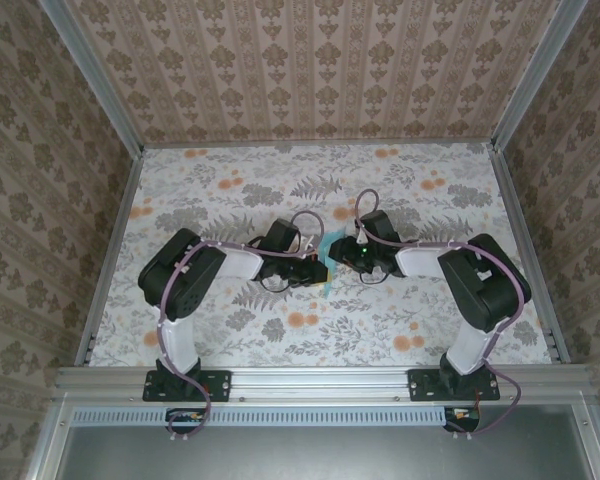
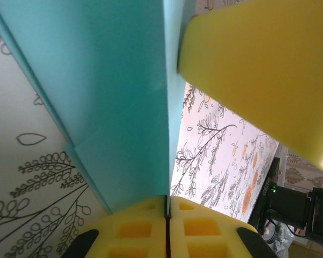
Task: Fold a paper plane with a square sheet of paper (fold left side to right side)
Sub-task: Fold the wing for the fifth time at the center of the table.
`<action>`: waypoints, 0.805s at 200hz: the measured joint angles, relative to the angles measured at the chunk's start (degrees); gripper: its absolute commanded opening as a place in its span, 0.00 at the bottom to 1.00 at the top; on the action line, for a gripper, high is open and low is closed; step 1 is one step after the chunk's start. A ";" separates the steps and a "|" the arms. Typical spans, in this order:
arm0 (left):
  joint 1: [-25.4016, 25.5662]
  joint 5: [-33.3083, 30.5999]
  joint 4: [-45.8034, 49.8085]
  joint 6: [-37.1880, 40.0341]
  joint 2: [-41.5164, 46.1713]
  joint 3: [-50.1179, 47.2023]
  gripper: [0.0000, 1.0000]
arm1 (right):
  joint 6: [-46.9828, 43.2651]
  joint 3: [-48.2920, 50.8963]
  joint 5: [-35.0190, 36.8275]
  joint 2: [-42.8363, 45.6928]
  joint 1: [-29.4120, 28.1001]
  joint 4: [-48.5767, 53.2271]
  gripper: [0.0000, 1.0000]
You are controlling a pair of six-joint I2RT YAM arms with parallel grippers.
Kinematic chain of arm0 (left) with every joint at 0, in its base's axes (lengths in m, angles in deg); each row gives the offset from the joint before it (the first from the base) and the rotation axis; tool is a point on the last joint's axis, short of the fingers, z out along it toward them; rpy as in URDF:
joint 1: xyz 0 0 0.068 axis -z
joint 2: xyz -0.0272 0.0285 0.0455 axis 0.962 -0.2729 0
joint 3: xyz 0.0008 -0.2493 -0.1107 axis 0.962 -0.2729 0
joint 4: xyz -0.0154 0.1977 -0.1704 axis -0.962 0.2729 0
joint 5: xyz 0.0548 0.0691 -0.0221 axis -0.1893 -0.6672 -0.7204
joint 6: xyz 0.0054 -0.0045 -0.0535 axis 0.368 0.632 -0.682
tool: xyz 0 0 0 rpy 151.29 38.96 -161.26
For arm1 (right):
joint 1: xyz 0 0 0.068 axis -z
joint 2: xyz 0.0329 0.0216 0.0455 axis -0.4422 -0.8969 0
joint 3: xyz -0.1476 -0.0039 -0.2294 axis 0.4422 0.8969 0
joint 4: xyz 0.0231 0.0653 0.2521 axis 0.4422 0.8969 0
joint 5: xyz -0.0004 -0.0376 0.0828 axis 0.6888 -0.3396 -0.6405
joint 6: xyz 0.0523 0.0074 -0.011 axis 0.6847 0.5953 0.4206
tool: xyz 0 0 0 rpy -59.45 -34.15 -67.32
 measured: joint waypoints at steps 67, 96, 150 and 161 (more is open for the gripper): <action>0.00 0.02 -0.85 -0.20 0.00 -0.37 0.16 | 0.00 -2.78 0.39 -1.38 -0.09 4.70 0.42; -0.04 0.24 -1.31 -0.52 0.02 -0.46 0.25 | 0.02 -3.21 0.46 -1.57 -0.09 5.44 0.42; -2.14 0.63 -1.14 -0.81 3.37 -2.34 0.37 | 0.00 -3.30 0.46 -1.62 -0.09 5.60 0.41; -2.97 0.63 -1.16 -0.83 4.24 -2.40 0.38 | 0.00 -3.30 0.46 -1.62 -0.09 5.60 0.41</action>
